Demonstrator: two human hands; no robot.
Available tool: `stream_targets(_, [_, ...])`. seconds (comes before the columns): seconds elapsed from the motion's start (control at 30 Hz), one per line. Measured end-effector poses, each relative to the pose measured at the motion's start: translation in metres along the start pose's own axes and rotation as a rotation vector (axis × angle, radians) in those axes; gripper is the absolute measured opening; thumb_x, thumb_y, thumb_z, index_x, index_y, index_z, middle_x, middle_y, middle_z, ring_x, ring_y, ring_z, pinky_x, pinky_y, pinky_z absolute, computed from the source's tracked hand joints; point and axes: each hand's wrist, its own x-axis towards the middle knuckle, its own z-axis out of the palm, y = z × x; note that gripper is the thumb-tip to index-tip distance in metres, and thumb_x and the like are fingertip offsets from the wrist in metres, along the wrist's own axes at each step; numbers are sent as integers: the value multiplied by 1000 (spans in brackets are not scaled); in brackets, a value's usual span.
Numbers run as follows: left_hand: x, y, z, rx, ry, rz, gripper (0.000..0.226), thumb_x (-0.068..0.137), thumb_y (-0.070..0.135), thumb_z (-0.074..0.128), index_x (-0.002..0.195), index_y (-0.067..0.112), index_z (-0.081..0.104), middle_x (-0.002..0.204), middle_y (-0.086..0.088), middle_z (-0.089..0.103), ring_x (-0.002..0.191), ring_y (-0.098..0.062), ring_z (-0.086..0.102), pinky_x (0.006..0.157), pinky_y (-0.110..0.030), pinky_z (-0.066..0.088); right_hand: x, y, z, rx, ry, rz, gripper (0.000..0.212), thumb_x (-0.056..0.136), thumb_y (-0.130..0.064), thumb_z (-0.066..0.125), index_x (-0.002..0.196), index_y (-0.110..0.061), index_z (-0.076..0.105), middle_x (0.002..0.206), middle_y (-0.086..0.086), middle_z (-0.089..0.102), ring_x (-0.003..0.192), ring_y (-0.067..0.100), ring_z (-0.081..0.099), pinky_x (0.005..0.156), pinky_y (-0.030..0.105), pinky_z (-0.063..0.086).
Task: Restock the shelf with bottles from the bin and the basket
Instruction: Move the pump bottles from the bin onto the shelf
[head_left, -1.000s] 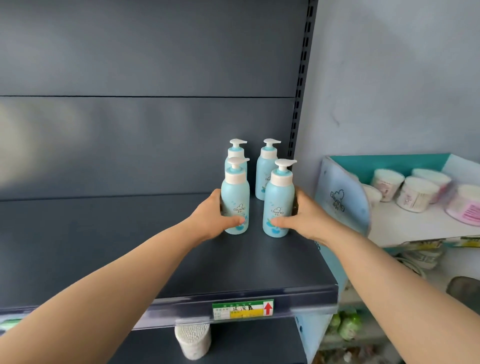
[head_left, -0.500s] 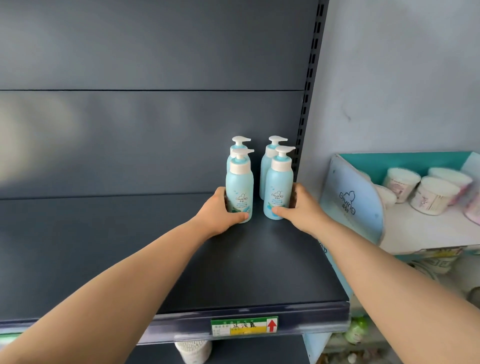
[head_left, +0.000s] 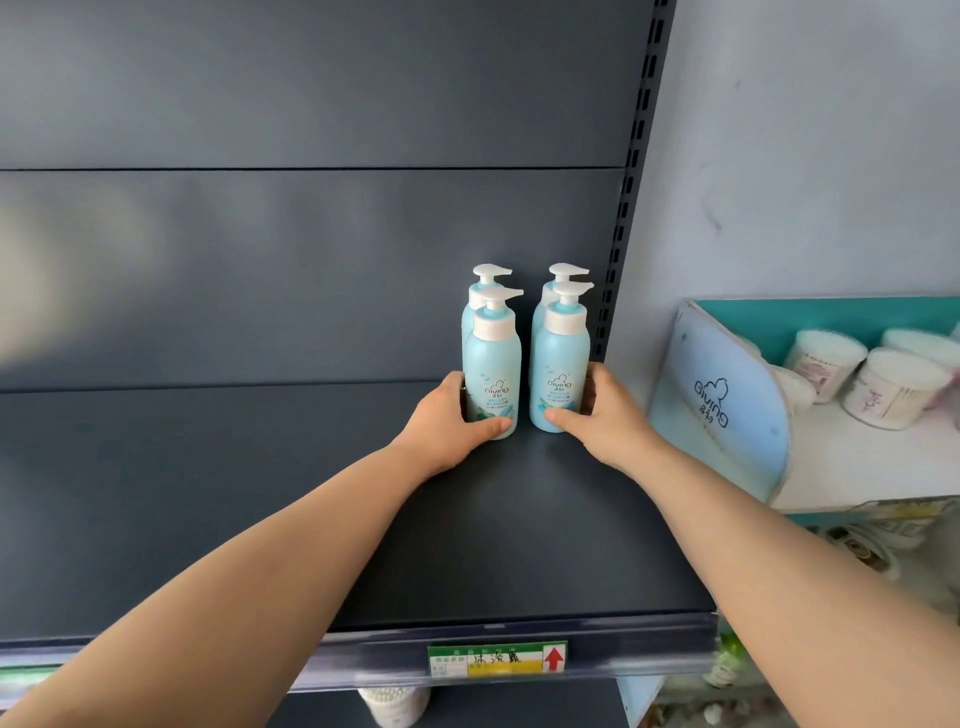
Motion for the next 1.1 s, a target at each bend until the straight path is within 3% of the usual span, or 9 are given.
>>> stream_targets(0.23, [-2, 1, 1, 12, -10, -24, 65, 78, 35, 76, 131, 20, 42, 125, 7, 57, 107, -8, 52, 88, -24, 40, -4, -2, -4, -26, -54, -8, 67, 80, -20, 73, 137, -17, 37, 131, -1, 56, 112, 14, 55, 96, 29, 44])
stream_targets(0.33, [-11, 10, -3, -60, 15, -88, 82, 74, 38, 78, 140, 20, 32, 133, 3, 52, 118, -12, 50, 94, -27, 42, -10, -6, -16, -21, -108, -2, 87, 77, -26, 75, 147, -22, 22, 140, 0, 49, 122, 14, 51, 101, 32, 42])
stream_targets(0.4, [-23, 26, -9, 16, 103, -80, 95, 75, 39, 77, 147, 19, 20, 144, -3, 41, 129, -20, 42, 100, -32, 41, -18, -8, -30, -35, -88, -17, 97, 78, -30, 74, 151, -25, 10, 151, 3, 35, 136, 17, 38, 109, 34, 35])
stream_targets(0.53, [-63, 86, 2, 194, 387, 289, 77, 83, 26, 67, 146, 14, 25, 142, -5, 39, 130, -21, 34, 104, -25, 26, -50, -8, -72, -175, 104, -133, 76, 90, -32, 61, 151, -24, 16, 154, 1, 29, 141, 18, 28, 114, 32, 25])
stream_targets(0.6, [-79, 119, 25, 213, 401, 488, 69, 83, 26, 65, 142, 8, 34, 140, -9, 43, 128, -22, 36, 106, -23, 25, -71, -3, -97, -258, 166, -177, 67, 93, -31, 57, 150, -24, 22, 153, 1, 31, 140, 19, 30, 112, 29, 25])
stream_targets(0.77, [-101, 173, 120, 216, 193, 729, 63, 84, 35, 53, 138, 4, 42, 138, -15, 47, 129, -28, 42, 109, -32, 30, -133, 41, -167, -414, 230, -183, 58, 95, -27, 53, 147, -18, 30, 152, 4, 34, 139, 19, 31, 113, 31, 26])
stream_targets(0.87, [-114, 191, 184, 195, 14, 744, 61, 84, 28, 57, 138, 5, 42, 137, -14, 48, 127, -28, 45, 106, -28, 30, -177, 86, -215, -482, 259, -78, 57, 95, -29, 51, 147, -19, 30, 152, 5, 33, 140, 21, 30, 114, 39, 28])
stream_targets(1.0, [-135, 209, 272, 186, -192, 797, 60, 83, 27, 57, 137, 5, 44, 132, -15, 53, 122, -30, 49, 103, -28, 33, -249, 146, -279, -533, 291, 98, 56, 96, -26, 51, 147, -17, 29, 151, 7, 34, 138, 22, 32, 111, 32, 27])
stream_targets(1.1, [-154, 218, 328, 207, -333, 798, 61, 86, 25, 61, 141, 11, 39, 137, -11, 47, 124, -28, 46, 103, -31, 34, -299, 185, -312, -551, 303, 251, 57, 96, -29, 51, 148, -20, 28, 151, 5, 34, 136, 22, 34, 107, 34, 33])
